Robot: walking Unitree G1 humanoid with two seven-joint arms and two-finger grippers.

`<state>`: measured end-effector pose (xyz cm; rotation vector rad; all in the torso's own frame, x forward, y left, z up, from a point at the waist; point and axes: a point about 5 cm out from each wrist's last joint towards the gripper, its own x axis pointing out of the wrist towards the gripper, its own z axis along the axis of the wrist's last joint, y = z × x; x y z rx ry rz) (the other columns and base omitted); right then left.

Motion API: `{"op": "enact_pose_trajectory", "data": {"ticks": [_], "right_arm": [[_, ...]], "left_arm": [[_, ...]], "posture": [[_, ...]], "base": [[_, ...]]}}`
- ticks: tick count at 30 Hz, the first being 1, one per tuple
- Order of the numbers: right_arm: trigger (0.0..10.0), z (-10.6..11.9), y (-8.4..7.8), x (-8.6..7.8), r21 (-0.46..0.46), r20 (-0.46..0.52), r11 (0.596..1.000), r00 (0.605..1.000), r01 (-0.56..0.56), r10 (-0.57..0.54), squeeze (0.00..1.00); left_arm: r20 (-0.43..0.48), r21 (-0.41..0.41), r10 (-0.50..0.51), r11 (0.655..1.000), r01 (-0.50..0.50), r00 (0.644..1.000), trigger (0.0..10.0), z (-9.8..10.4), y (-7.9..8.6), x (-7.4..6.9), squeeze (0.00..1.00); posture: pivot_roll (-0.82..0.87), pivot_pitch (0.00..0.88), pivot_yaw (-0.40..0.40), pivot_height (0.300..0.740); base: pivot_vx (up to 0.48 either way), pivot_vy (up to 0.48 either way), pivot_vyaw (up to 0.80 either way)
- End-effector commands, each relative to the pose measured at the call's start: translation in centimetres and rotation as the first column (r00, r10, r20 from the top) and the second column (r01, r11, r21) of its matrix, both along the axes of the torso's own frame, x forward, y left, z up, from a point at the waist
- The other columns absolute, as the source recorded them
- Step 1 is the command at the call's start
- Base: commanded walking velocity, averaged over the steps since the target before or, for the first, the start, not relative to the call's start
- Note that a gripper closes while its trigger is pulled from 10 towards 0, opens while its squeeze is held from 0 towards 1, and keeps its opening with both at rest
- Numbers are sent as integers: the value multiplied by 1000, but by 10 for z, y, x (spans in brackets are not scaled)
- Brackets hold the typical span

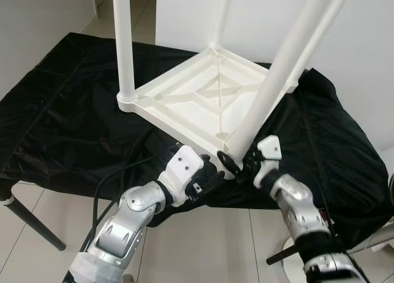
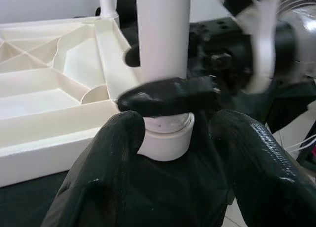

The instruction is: Building children table

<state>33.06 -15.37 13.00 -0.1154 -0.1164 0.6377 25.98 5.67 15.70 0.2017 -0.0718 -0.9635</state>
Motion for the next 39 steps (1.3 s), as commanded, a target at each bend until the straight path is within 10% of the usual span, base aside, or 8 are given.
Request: {"op": "enact_pose_trajectory", "data": {"ticks": [1,13,14,27,28,31,32,39], "right_arm": [[10000,-5,-3,-1,-9,-16,1000,1000,-5,5,0],[10000,-14,4,5,-119,-70,978,984,-169,162,0],[0,-12,2,7,-124,-67,978,985,-169,162,0],[0,-11,-6,12,-126,-59,978,985,-168,162,0],[7059,-13,-6,11,-120,-62,980,986,-161,154,0],[7059,-13,-6,11,-120,-62,980,986,-161,154,0],[10000,-15,-7,10,-104,-68,982,986,-157,150,0],[10000,-19,-10,5,-5,-47,997,996,-75,74,0]], "left_arm": [[31,-7,72,997,-72,997,10000,3,-1,3,0],[69,-9,86,996,-86,994,10000,11,-3,3,0],[74,-7,88,996,-87,993,10000,11,-3,3,0],[84,-4,83,997,-83,993,10000,11,-3,3,0],[84,-4,83,997,-83,993,10000,11,-4,3,0],[84,-4,83,997,-83,993,10000,11,-4,3,0],[83,-5,82,997,-82,993,10000,11,-4,3,0],[78,-3,70,998,-70,995,10000,11,-5,2,0]], "posture": [[96,44,-138,740],[139,42,-161,740],[142,42,-159,740],[136,44,-153,740],[133,46,-151,740],[133,46,-151,740],[130,46,-151,740],[111,55,-137,740]], "base": [[0,0,0],[0,0,0],[0,0,0],[0,0,0],[0,0,0],[0,0,0],[0,0,0],[0,0,0]]}}
